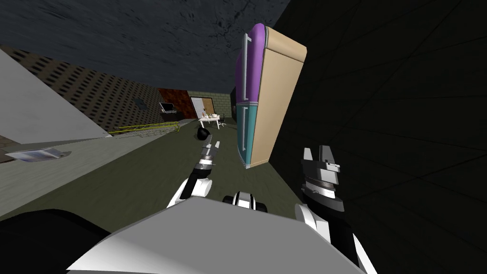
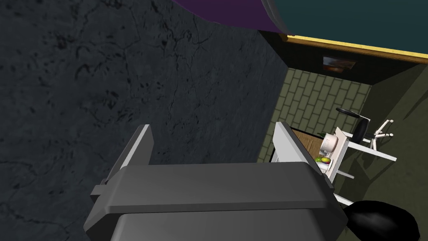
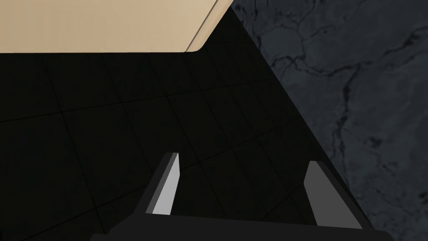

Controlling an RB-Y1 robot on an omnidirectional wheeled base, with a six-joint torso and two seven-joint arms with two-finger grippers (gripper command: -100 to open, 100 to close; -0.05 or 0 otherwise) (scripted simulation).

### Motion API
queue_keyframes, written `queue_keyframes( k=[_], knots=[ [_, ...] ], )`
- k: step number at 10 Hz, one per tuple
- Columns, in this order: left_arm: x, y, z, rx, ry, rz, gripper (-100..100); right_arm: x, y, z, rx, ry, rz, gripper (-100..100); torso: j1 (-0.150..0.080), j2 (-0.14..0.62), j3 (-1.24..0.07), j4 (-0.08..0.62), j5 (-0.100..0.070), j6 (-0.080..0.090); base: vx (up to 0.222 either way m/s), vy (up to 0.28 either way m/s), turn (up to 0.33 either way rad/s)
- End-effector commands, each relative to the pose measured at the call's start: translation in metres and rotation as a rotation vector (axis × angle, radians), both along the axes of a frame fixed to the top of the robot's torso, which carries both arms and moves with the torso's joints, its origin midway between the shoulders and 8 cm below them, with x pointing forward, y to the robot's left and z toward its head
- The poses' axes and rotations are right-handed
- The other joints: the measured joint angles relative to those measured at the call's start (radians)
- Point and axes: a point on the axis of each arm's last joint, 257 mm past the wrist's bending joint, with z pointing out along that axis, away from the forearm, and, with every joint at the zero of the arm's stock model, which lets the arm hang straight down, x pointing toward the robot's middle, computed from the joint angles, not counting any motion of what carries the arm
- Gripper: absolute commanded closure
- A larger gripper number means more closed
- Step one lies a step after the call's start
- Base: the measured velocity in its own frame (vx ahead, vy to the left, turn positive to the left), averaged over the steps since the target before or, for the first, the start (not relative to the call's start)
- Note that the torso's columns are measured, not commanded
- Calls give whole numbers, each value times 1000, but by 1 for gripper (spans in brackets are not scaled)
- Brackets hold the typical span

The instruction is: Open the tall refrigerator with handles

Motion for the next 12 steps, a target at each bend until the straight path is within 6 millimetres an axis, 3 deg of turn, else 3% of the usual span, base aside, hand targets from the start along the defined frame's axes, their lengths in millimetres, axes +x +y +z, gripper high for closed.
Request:
queue_keyframes(
  k=[1, 5, 6, 11, 12],
  knots=[
    [23, -2, -8, 23, 37, -34, -100, 0, 0, 0, 0, 0, 0, 0, 0, 1, -1, 1, 0, 0, 47, -87, 43],
    [59, 2, -15, 34, 88, -60, -100, 0, 0, 0, 0, 0, 0, 0, 4, 3, 0, 2, 1, 0, 59, -75, 45],
    [61, -1, -7, 35, 69, -67, -100, 0, 0, 0, 0, 0, 0, 0, 2, 2, 0, 1, 1, 0, 39, -67, 28],
    [103, 10, -9, 29, 128, -73, -100, 0, 0, 0, 0, 0, 0, 0, 2, 2, 0, 1, 0, 0, 32, -70, 42],
    [105, 7, -1, 30, 111, -78, -100, 0, 0, 0, 0, 0, 0, 0, 2, 1, -1, 1, 1, 0, 37, -58, 31]
  ],
)
